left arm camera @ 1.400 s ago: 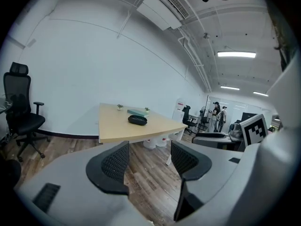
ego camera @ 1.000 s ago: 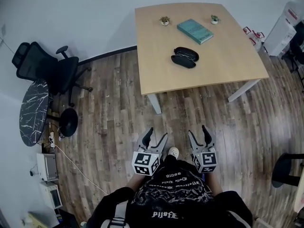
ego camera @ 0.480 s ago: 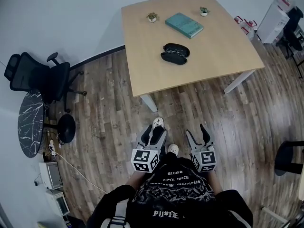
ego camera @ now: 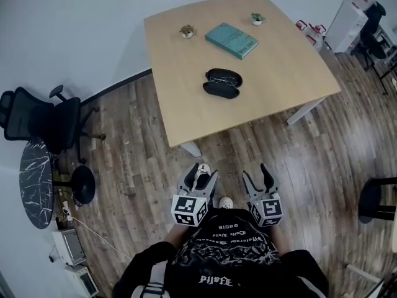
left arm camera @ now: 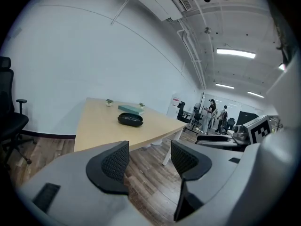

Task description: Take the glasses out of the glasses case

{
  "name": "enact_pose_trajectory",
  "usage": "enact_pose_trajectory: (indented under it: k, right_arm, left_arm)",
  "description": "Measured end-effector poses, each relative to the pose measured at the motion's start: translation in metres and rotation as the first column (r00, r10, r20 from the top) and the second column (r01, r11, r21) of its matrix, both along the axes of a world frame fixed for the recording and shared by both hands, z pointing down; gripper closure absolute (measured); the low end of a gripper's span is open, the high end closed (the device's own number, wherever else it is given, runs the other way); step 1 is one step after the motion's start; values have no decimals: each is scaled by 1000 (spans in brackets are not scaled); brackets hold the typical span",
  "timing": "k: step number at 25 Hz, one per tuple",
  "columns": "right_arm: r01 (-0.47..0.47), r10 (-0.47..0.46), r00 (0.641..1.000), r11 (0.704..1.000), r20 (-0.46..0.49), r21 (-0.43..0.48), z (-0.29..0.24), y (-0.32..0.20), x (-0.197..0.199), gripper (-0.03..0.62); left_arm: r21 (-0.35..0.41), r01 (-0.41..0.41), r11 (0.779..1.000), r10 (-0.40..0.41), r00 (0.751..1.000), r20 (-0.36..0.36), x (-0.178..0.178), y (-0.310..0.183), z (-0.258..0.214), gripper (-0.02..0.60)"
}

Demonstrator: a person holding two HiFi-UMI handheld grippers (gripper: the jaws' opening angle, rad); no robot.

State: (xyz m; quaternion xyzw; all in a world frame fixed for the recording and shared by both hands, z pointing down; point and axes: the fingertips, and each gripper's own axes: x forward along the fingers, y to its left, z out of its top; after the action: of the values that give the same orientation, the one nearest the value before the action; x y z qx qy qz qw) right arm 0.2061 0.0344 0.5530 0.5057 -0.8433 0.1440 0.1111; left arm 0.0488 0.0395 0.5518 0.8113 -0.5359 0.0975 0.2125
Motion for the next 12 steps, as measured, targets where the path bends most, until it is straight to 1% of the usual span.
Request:
enact_pose_trajectory:
  k: [4,9,12]
  right_arm:
    - [-3,3,1000,1000,2,-14,2,-39,-19,307]
    - [-5,5,1000,1000,-9,-24,3,-88,-44,307]
    - [-12,11,1000,1000,-21,-18,-1,-116,-60,307]
  left_arm:
    - [3,-29,1000,29,1000,-1,-16,-47,0,296]
    - [-21,-82,996,81,996,-31,-31,-103,7,296]
    - [-11,-116,993,115,993,-27,-42,-136,7,296]
